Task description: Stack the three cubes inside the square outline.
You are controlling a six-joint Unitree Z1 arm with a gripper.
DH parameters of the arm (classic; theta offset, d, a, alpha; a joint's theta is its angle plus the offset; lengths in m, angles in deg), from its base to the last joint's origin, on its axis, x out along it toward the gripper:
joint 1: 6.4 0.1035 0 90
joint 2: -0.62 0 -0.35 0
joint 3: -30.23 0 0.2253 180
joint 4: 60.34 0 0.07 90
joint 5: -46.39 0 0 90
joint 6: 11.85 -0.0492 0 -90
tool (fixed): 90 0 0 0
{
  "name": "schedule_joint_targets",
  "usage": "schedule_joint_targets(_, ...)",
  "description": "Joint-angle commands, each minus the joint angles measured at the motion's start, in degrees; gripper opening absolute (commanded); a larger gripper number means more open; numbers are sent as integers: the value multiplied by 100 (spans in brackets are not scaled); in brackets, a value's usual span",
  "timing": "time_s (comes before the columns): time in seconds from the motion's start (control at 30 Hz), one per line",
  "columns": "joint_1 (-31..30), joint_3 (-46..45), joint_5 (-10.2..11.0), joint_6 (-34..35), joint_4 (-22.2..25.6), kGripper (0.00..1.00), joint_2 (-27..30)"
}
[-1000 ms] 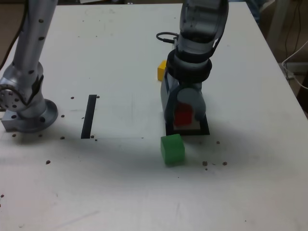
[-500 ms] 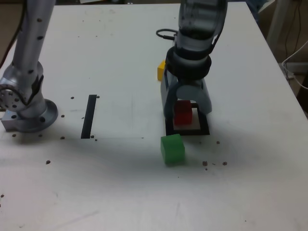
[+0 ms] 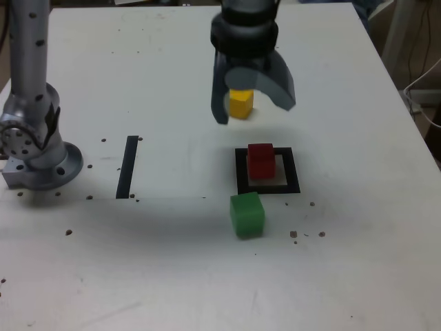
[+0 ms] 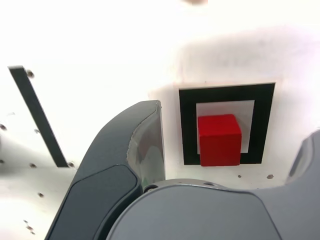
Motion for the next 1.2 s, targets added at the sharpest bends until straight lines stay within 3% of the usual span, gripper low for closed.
schedule_joint_targets(0.0, 149, -14, -32, -201, 38, 100, 34)
schedule_joint_targets(0.2, 765, -245, -79, -908, 38, 100, 33)
schedule_joint_targets(0.43, 1542, -312, 457, -1913, 33, 100, -43)
schedule_joint_targets(0.53, 1665, -302, 563, -2157, -7, 100, -138)
schedule_joint_targets(0.87, 1752, -268, 279, -2946, -69, 100, -627)
schedule_joint_targets(1.17, 1827, -85, 411, -3240, -409, 98, -836)
